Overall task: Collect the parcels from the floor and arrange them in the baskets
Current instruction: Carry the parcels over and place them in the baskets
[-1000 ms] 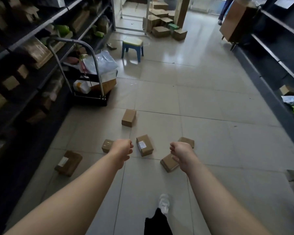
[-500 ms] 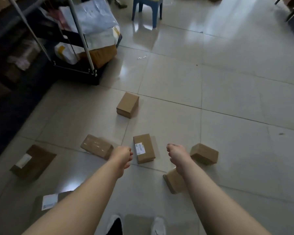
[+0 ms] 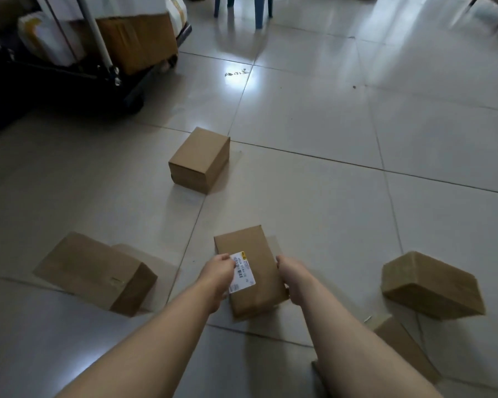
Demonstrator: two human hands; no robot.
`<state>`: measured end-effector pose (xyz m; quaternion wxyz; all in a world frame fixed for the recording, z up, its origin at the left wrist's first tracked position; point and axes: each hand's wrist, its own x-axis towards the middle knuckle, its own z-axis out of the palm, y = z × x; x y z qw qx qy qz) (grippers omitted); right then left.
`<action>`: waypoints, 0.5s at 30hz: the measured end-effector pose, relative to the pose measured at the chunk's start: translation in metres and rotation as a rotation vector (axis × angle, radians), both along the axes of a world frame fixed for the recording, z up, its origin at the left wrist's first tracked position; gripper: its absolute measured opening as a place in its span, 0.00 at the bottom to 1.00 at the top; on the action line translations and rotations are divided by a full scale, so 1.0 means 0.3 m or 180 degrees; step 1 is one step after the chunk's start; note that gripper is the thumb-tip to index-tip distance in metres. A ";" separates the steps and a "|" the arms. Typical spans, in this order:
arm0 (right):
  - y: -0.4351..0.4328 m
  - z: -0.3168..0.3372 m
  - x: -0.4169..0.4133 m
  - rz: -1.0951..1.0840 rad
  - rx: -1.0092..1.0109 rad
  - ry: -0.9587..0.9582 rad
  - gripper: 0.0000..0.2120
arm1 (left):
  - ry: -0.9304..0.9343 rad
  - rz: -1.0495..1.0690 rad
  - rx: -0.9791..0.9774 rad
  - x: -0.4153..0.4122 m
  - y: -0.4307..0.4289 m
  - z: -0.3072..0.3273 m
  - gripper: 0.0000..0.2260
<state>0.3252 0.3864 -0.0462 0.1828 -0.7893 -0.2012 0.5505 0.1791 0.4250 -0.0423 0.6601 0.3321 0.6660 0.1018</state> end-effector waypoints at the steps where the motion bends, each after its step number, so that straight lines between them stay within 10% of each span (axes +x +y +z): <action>1: 0.015 -0.025 0.019 -0.0101 0.0011 0.0088 0.14 | 0.0001 -0.0043 0.0112 0.002 0.016 -0.029 0.12; 11: 0.026 -0.078 -0.065 -0.0217 0.0118 0.1362 0.23 | -0.0077 -0.0308 -0.0116 -0.182 0.048 -0.081 0.40; 15: 0.074 -0.051 -0.093 -0.0459 0.0293 0.1261 0.16 | -0.0119 -0.0463 -0.0297 -0.243 0.099 -0.092 0.30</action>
